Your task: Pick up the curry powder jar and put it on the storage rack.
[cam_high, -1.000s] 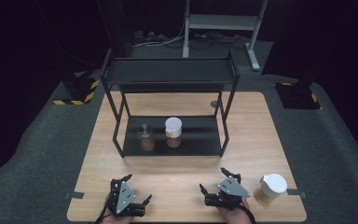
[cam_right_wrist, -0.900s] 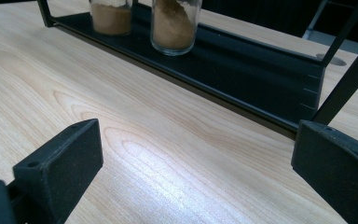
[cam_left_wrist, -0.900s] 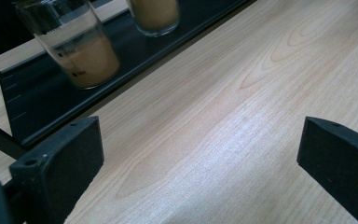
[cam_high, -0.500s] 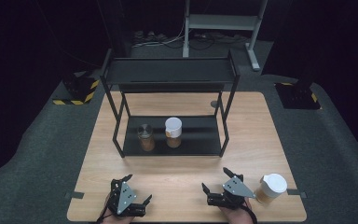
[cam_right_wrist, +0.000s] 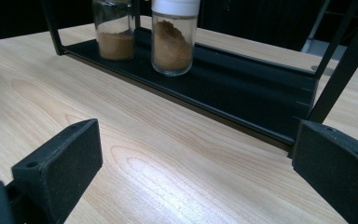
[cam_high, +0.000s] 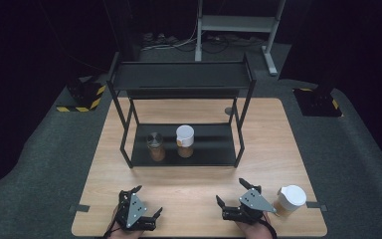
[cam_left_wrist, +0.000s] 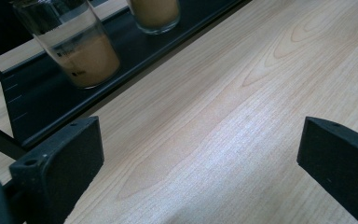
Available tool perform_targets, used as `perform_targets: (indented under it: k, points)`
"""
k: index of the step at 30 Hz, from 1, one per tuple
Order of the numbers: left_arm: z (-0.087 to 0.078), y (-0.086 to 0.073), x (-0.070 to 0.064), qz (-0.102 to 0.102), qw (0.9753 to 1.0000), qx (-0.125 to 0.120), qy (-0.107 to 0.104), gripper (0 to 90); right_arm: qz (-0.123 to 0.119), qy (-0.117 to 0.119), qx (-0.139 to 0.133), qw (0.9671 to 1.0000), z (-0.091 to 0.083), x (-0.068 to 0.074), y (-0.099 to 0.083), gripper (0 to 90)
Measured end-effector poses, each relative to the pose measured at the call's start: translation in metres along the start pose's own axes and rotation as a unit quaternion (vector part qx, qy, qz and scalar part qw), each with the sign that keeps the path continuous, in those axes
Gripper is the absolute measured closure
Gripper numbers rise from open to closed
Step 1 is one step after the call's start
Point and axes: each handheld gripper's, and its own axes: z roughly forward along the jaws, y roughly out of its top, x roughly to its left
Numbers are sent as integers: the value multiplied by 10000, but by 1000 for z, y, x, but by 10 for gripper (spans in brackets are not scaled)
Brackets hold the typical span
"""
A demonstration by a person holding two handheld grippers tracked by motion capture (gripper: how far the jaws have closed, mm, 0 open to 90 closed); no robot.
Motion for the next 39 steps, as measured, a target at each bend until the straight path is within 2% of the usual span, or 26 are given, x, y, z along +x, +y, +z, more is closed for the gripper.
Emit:
perform_targets:
  k: [3, 12, 24, 31, 39]
  points:
    - [0, 0, 0, 2, 10000, 4, -2, 7, -48, 70, -26, 10000, -3, -2, 2, 13]
    - [0, 0, 0, -12, 10000, -6, -9, 8, -156, 84, -110, 9998, -12, 0, 10, 14]
    - [0, 0, 0, -2, 10000, -12, -12, 8, -149, 59, -198, 9997, -30, 0, 20, 14]
    - [0, -1, 0, 7, 10000, -15, -10, 7, -144, 111, -203, 9996, -40, -5, 23, 15]
    - [0, -1, 0, 12, 10000, -22, -12, 8, -136, 22, -225, 9997, -57, -11, 27, 16]
